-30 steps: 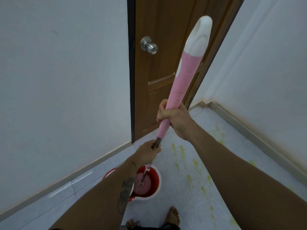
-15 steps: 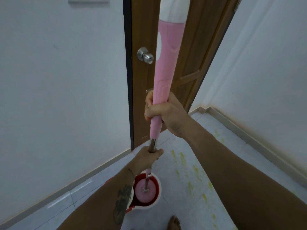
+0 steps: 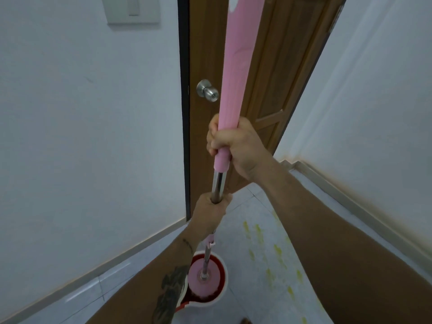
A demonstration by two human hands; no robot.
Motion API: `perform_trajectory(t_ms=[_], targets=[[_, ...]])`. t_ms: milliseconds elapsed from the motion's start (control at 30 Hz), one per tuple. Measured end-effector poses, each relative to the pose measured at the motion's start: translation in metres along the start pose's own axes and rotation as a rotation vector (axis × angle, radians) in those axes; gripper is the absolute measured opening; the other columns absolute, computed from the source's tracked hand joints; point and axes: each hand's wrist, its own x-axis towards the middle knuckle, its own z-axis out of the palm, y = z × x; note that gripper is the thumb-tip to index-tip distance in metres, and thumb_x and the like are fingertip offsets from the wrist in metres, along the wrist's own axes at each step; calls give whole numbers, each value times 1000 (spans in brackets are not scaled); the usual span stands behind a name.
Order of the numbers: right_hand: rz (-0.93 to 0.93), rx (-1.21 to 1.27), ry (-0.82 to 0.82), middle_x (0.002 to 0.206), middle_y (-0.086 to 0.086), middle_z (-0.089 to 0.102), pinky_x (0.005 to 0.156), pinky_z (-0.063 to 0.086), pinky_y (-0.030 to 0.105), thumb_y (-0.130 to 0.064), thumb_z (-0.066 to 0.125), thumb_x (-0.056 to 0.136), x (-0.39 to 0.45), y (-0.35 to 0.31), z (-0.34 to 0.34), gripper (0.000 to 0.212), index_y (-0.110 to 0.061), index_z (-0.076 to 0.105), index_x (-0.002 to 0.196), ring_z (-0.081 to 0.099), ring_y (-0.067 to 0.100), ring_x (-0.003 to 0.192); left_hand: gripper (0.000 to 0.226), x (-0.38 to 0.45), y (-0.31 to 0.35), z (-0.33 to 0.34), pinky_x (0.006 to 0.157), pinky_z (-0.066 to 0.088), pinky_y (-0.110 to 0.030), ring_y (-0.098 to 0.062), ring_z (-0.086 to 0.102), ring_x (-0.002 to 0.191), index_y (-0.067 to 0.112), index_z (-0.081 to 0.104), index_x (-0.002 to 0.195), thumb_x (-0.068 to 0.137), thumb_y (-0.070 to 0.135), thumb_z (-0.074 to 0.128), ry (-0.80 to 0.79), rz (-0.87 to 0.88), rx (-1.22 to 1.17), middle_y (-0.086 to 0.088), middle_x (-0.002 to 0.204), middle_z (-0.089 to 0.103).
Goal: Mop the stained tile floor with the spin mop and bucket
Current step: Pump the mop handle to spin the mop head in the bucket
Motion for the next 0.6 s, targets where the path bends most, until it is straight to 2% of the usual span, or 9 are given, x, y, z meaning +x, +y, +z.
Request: perform_trajectory(t_ms=[100,300,433,600], targets=[[-52,53,-51,61,3,47,63,45,35,3,56,60,12,-29,-5,16,-10,48,65,46,17,59,31,2,28,-7,60,47,-29,-21,49,61,13,55,72,94,36,62,-11,50,9,-6,62,48],[-124,146,-111,54,1,45,58,44,30,8,50,63,30,-72,-8,19,-11,46,62,42,18,53,27,-1,76,-21,57,44,-26,-20,50,63,13,56,81,95,36,60,6,164,38,-6,65,48],[-128,174,-122,52,2,46,58,45,29,6,49,61,33,-72,-2,16,-10,47,62,43,18,51,29,-4,74,-31,59,46,-28,-21,50,63,12,55,82,95,39,59,47,152,62,-9,68,48],[-94,216,-135,54,3,45,58,44,30,7,50,62,33,-56,7,17,-10,46,62,42,19,52,30,-9,60,-44,53,47,-22,-13,49,56,14,52,78,95,38,59,106,95,91,-1,60,46]])
